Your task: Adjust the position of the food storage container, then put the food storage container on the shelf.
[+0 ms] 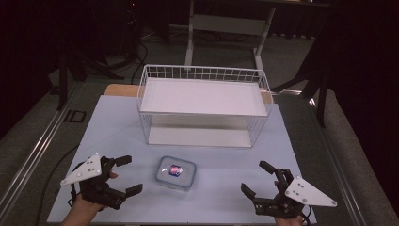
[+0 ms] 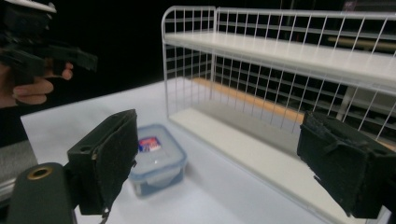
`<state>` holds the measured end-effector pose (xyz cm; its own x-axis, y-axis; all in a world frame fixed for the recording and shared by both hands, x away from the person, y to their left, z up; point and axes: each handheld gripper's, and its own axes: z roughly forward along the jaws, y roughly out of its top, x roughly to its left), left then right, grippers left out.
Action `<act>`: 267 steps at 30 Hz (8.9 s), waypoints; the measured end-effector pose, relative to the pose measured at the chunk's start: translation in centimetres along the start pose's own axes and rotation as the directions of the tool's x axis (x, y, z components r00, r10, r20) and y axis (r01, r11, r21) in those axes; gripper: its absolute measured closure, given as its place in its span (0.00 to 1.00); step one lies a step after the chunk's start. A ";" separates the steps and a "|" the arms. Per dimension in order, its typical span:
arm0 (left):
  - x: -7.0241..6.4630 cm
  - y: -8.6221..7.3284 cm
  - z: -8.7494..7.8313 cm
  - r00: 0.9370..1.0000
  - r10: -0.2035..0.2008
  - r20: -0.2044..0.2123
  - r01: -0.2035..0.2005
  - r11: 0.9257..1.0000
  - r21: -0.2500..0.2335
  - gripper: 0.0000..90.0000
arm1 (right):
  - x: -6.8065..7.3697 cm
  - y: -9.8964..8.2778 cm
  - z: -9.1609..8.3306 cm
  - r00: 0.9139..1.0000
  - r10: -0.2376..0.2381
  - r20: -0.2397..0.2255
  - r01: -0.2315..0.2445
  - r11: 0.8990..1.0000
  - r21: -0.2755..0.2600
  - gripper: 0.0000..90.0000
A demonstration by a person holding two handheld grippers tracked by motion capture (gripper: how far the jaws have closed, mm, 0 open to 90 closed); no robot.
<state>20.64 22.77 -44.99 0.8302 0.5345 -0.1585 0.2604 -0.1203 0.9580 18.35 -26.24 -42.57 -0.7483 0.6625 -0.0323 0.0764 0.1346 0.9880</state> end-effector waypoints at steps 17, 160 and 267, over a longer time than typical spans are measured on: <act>3.2 -1.1 2.9 0.988 0.082 -0.130 -0.052 0.975 0.217 0.49 | -0.6 -0.8 0.2 0.999 0.041 0.013 -0.041 0.999 0.003 0.14; -1.4 0.5 16.5 0.978 -0.208 0.036 0.182 0.918 0.353 0.04 | -2.0 -1.7 4.2 0.996 0.079 0.029 -0.084 0.940 0.332 0.13; 5.6 0.6 19.1 0.866 -0.473 -0.161 0.499 0.831 0.245 0.57 | -8.3 -4.1 17.2 0.776 0.617 0.133 -0.610 0.680 0.407 0.48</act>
<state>34.83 9.72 -49.88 0.5163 0.6549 -0.5518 0.7519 -0.0381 0.6582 35.61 -19.60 -48.97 -0.4458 0.6949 0.5642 0.7765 -0.0133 0.6299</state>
